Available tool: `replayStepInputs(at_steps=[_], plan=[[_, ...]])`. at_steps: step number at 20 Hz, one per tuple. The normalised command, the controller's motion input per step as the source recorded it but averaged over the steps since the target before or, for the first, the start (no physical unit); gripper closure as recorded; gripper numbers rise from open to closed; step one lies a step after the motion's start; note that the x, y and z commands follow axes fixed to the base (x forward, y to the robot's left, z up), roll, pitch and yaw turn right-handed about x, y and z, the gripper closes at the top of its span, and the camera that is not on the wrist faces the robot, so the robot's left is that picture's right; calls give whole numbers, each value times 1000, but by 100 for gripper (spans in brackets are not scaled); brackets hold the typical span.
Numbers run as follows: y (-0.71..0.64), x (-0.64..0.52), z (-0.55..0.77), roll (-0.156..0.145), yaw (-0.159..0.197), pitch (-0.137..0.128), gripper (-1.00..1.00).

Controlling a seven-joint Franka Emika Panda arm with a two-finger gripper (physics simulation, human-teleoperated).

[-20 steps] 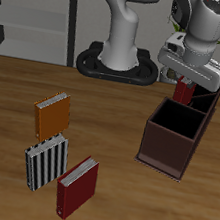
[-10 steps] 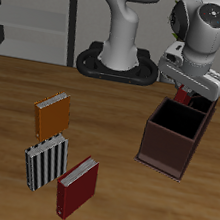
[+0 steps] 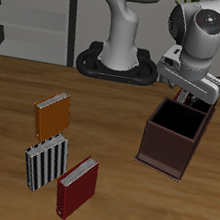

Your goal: Place the right red book into the left desk caddy's front compartment and place the orange book into the left desk caddy's left compartment and place the striped book into the left desk caddy's left compartment

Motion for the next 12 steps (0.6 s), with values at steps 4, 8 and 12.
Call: replayStepInputs(at_steps=[4,8,12], plan=[[81,-97,152,17,37,-35,-100],[-33,-67,159,-12,10,-29,-100],[-152,-86,323,-26,50,-61,-100]])
